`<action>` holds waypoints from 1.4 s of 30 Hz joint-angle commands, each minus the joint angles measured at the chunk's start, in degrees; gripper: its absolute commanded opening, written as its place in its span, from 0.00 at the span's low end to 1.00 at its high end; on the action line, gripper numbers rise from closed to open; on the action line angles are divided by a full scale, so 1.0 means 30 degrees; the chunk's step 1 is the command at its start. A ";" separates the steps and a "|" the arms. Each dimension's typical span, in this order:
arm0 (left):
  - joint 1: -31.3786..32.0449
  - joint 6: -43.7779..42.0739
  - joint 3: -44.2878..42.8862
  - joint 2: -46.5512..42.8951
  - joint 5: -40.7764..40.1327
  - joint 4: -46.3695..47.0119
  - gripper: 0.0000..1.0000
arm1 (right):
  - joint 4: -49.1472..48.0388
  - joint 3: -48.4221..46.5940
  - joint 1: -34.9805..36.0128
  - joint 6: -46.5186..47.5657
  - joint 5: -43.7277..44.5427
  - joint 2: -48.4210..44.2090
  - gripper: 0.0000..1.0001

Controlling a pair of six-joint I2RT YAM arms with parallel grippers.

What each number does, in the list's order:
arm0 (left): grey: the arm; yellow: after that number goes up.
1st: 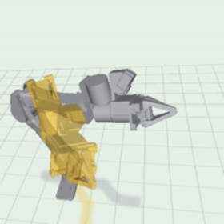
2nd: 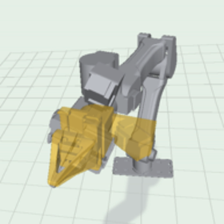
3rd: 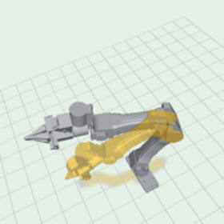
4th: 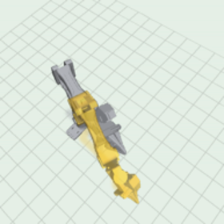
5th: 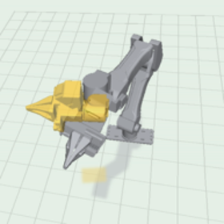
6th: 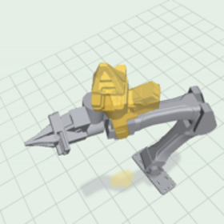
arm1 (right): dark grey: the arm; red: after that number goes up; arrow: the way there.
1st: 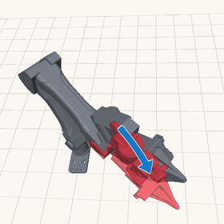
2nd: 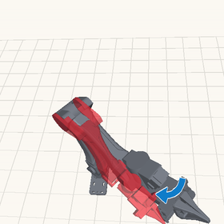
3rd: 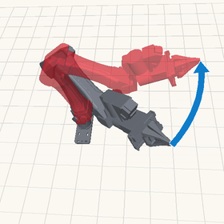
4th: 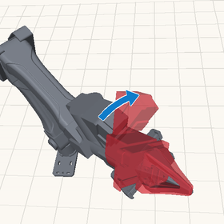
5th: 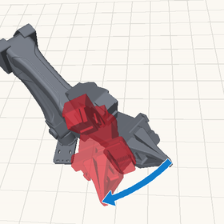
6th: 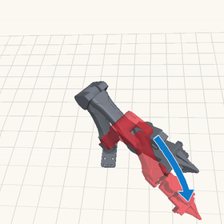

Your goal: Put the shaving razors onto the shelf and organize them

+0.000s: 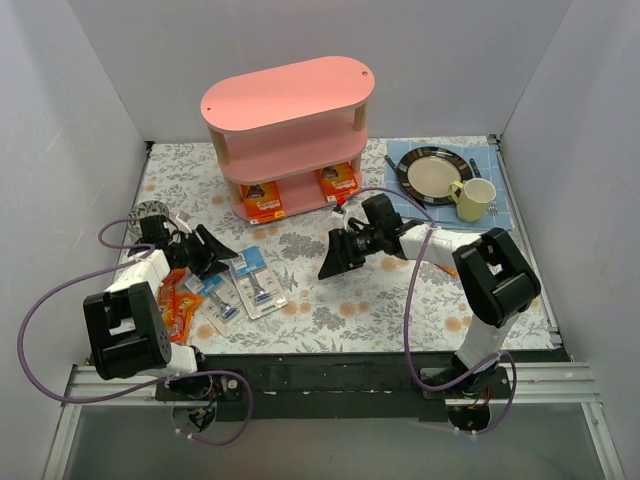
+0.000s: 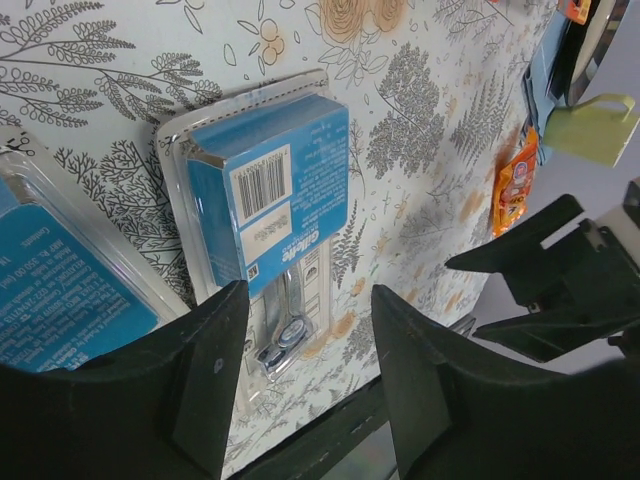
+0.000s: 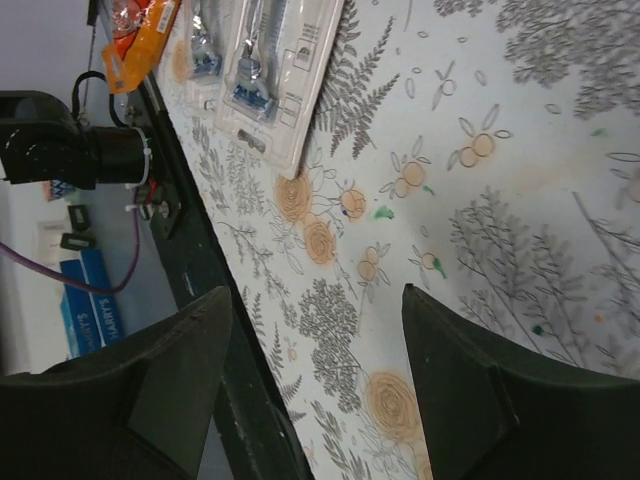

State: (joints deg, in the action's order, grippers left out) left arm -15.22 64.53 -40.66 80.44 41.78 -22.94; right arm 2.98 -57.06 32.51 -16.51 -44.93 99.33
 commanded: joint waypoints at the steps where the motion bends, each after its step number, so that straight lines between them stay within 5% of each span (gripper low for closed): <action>1: -0.0082 0.0432 -0.0654 -0.1179 0.0488 -0.0175 0.45 | -0.4476 0.0678 0.1289 -0.4276 -0.2455 0.1106 0.77; 9: -0.0082 0.1399 0.0577 -0.0977 0.0664 0.1229 0.29 | -0.5624 -0.1338 0.3312 -0.7004 -0.1579 0.4970 0.77; 18: -0.0053 0.0697 -0.0830 0.1774 -0.0623 0.1347 0.29 | -0.4601 -0.3773 0.4045 -0.8031 -0.0524 0.7376 0.79; 35: -0.0052 0.0286 0.1338 0.3418 -0.3028 0.1552 0.32 | -0.2283 -0.4447 0.5012 -0.9026 0.1031 0.9368 0.82; 39: -0.0052 0.0140 0.1338 0.3624 -0.3233 0.1670 0.33 | -0.2781 -0.4857 0.5013 -0.9145 0.0446 0.9635 0.70; 42: -0.0052 0.0169 0.1338 0.3683 -0.3204 0.1875 0.34 | -0.3307 -0.4654 0.5012 -0.8677 0.0036 0.9343 0.49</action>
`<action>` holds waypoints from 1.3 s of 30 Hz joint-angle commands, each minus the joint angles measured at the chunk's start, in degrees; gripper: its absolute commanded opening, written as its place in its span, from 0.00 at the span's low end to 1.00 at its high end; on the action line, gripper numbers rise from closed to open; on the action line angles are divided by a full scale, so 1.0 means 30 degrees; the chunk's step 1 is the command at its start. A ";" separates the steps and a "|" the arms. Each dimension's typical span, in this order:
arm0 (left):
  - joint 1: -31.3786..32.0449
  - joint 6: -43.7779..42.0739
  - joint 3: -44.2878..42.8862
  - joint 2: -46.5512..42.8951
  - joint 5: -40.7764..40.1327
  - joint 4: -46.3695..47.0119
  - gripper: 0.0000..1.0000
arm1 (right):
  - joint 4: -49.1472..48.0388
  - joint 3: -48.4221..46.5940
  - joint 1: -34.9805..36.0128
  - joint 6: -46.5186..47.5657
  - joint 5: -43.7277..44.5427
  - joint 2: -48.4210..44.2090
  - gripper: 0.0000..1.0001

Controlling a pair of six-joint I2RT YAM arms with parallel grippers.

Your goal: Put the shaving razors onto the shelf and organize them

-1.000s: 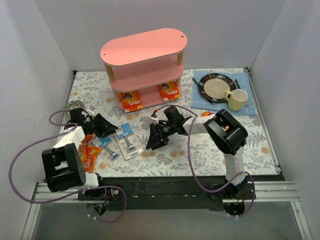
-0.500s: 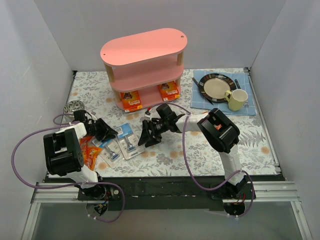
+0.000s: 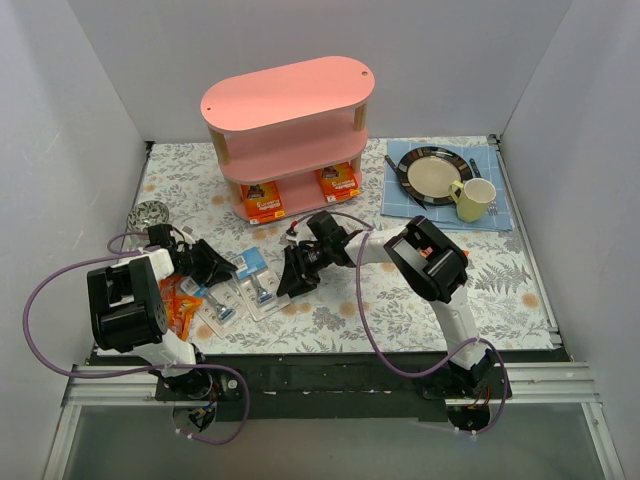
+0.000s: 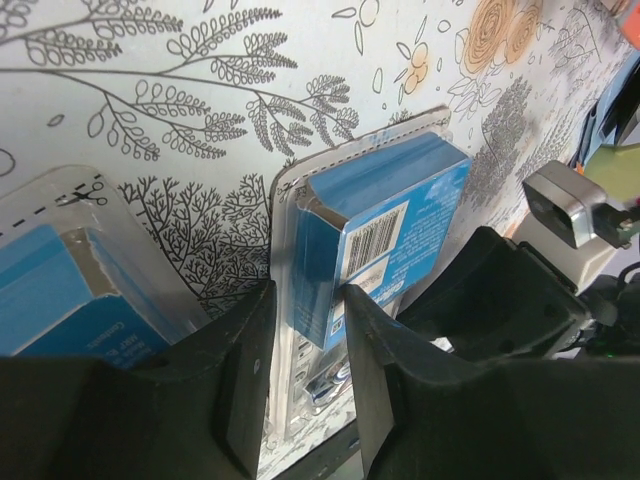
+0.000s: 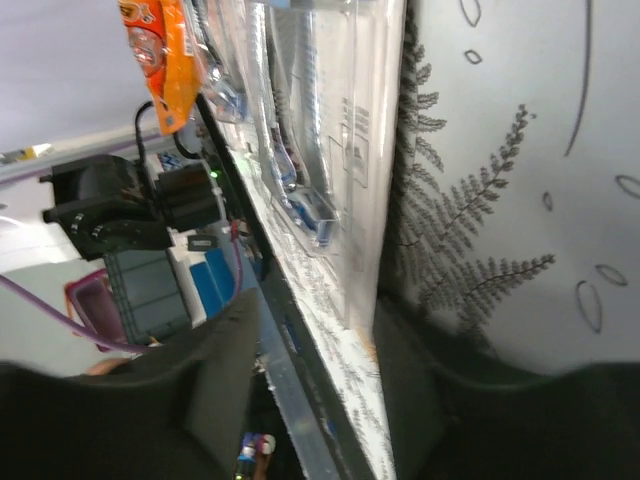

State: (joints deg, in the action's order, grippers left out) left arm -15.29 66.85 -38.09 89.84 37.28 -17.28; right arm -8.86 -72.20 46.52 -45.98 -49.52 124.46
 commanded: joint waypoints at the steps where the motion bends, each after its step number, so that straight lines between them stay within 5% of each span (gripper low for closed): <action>1: -0.0031 -0.0574 0.0507 0.0550 -0.1732 0.0133 0.34 | 0.0582 0.0512 0.0313 0.1291 0.1506 0.0818 0.45; 3: -0.0031 -0.0487 0.0625 0.0492 -0.1586 0.0251 0.34 | 0.0436 0.0951 0.0313 0.1760 0.1447 0.0408 0.36; 11: -0.0030 -0.0311 0.1268 -0.0415 -0.1206 0.0427 0.36 | -0.0180 0.1071 0.0313 0.2200 0.1272 0.0493 0.27; 16: -0.0031 0.0011 0.1913 -0.1351 -0.0883 0.0779 0.37 | -0.0386 0.0046 0.0342 0.3134 0.0949 0.1051 0.01; 39: -0.1171 0.0745 -0.4499 -0.4753 0.6059 0.1013 0.48 | 0.1396 0.4234 -0.2907 0.7940 -0.2184 -0.7820 0.01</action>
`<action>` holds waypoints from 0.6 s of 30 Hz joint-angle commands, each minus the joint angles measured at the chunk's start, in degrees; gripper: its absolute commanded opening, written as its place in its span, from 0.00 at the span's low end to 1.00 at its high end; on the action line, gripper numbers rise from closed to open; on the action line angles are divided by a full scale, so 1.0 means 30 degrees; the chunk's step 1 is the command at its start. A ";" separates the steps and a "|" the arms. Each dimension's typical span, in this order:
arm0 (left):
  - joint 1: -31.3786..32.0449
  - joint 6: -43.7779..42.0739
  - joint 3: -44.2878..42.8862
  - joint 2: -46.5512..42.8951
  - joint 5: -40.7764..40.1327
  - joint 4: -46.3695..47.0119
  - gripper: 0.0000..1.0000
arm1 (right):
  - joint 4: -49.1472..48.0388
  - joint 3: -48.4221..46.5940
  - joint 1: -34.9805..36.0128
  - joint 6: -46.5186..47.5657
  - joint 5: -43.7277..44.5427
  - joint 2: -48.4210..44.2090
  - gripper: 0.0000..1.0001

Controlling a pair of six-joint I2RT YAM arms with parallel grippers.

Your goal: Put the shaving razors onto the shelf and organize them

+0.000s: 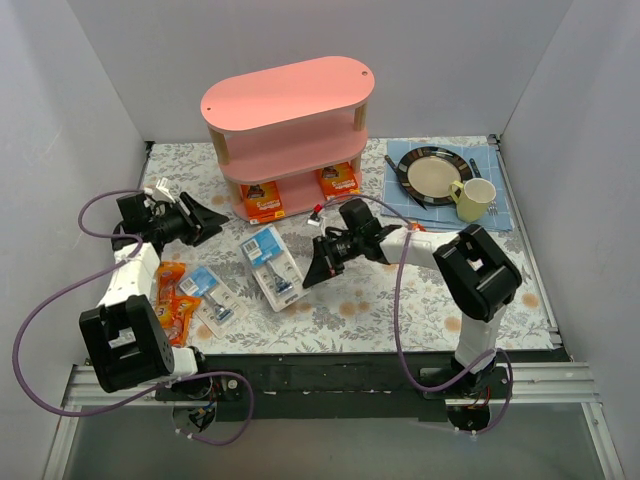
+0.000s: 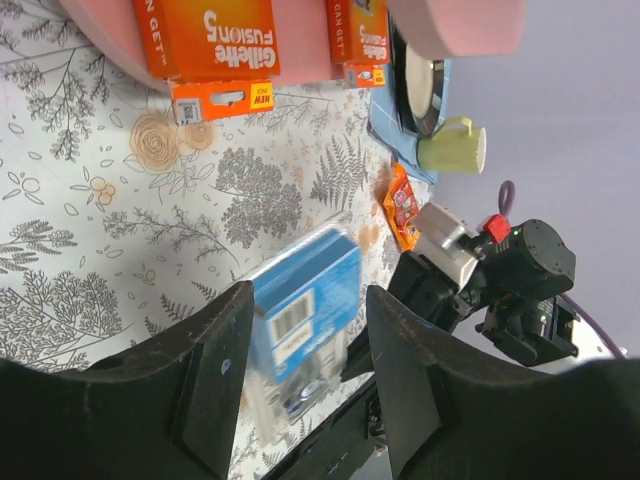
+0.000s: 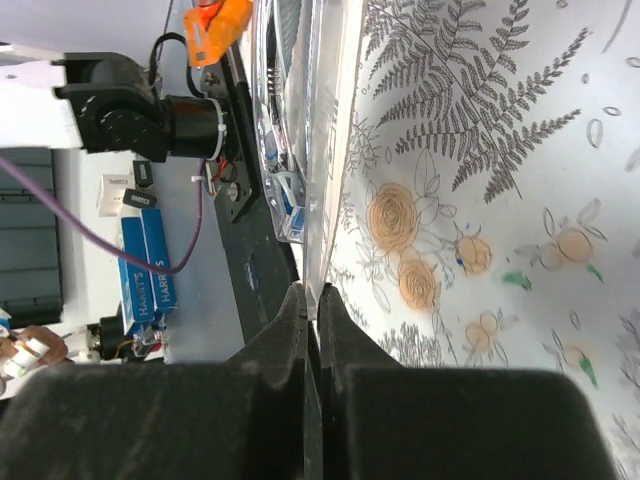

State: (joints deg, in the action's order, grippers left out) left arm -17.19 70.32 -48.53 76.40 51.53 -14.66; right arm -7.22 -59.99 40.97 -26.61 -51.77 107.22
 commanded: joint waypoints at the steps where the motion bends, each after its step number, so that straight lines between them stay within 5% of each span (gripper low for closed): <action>1: -0.0597 -0.0443 -0.1135 -0.0272 0.1368 0.0168 0.48 | 0.1290 0.0161 -0.1349 0.1951 -0.1580 -0.2397 0.01; 10: -0.1125 0.0084 -0.1431 -0.0243 0.1691 0.1193 0.49 | 0.4926 -0.1474 -0.5713 0.3451 -0.3484 -0.4714 0.01; 18: -0.1184 -0.0150 -0.0991 0.0196 0.2013 0.1340 0.49 | 0.4666 -0.5693 -0.8968 0.2544 -0.3633 -0.2754 0.01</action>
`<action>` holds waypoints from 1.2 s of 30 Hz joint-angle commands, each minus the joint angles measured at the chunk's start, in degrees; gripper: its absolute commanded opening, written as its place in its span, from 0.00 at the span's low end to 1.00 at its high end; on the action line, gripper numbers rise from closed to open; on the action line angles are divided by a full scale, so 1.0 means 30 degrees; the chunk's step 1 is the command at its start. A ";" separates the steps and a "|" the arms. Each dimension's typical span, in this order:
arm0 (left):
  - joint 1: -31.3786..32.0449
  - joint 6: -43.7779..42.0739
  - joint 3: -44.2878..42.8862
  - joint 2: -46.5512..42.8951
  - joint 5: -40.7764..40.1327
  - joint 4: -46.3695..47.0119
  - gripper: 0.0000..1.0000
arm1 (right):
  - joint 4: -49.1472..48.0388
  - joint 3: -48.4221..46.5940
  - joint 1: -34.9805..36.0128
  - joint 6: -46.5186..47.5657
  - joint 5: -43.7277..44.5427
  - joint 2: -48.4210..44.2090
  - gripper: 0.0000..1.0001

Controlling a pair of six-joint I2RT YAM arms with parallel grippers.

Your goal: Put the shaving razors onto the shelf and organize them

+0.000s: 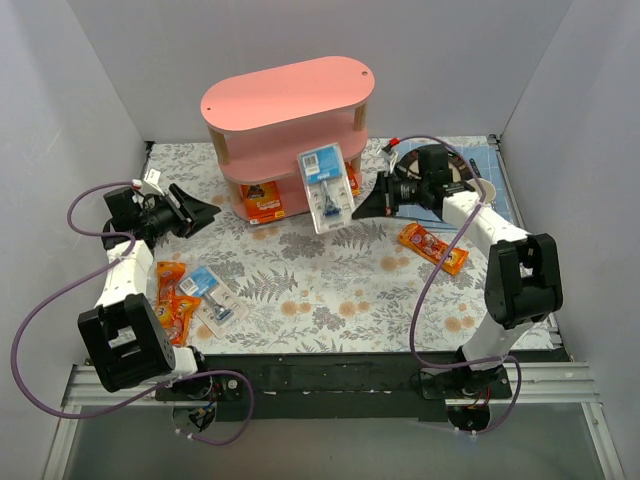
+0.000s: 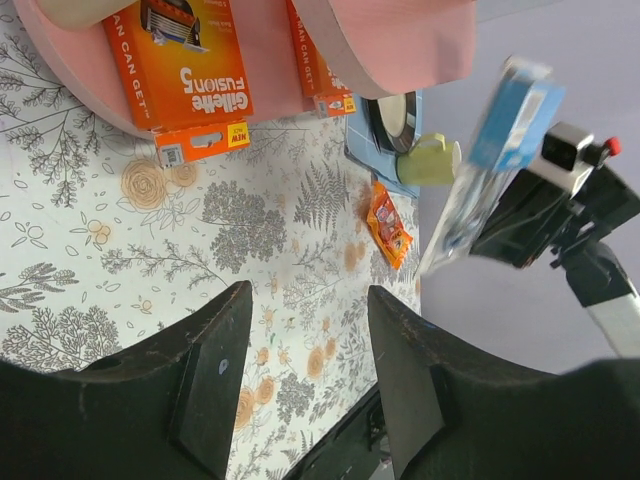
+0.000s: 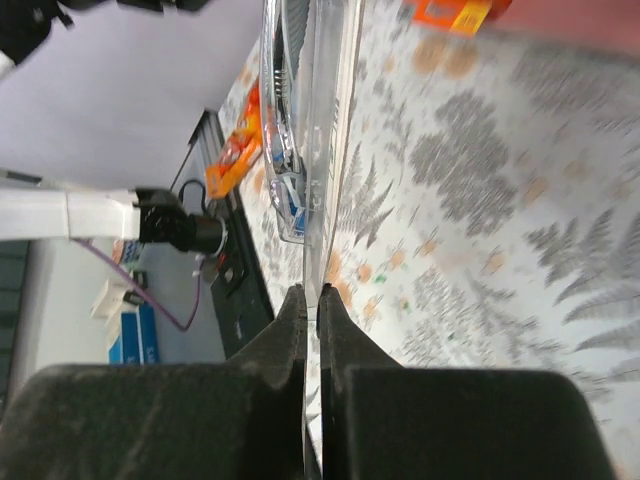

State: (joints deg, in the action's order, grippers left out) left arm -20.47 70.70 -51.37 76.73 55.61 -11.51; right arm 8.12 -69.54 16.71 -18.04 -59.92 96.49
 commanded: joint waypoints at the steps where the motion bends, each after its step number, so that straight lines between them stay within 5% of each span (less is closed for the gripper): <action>1: -0.0091 -0.0332 -0.0014 0.0146 0.0680 0.0291 0.49 | -0.0625 -0.2920 -0.1027 -0.0459 -0.0886 0.1087 0.01; 19: -0.0091 -0.2236 0.1099 -0.0029 0.1003 -0.1495 0.50 | -0.2238 -1.1474 -0.2112 -0.3126 0.0693 0.7299 0.01; 29: -0.0120 -0.3349 0.1421 -0.0147 0.0505 -0.2228 0.50 | -0.0656 -1.4817 -0.2786 -0.3507 0.3332 0.8970 0.50; 36: -0.0238 -0.3380 0.1539 -0.0117 0.0504 -0.2258 0.50 | -0.0831 -1.3564 -0.3197 -0.3858 0.3567 0.8356 0.53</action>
State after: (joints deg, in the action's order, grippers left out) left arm -20.69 61.93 -47.29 77.82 56.97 -17.87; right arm 6.31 -111.20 7.75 -28.69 -50.22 123.35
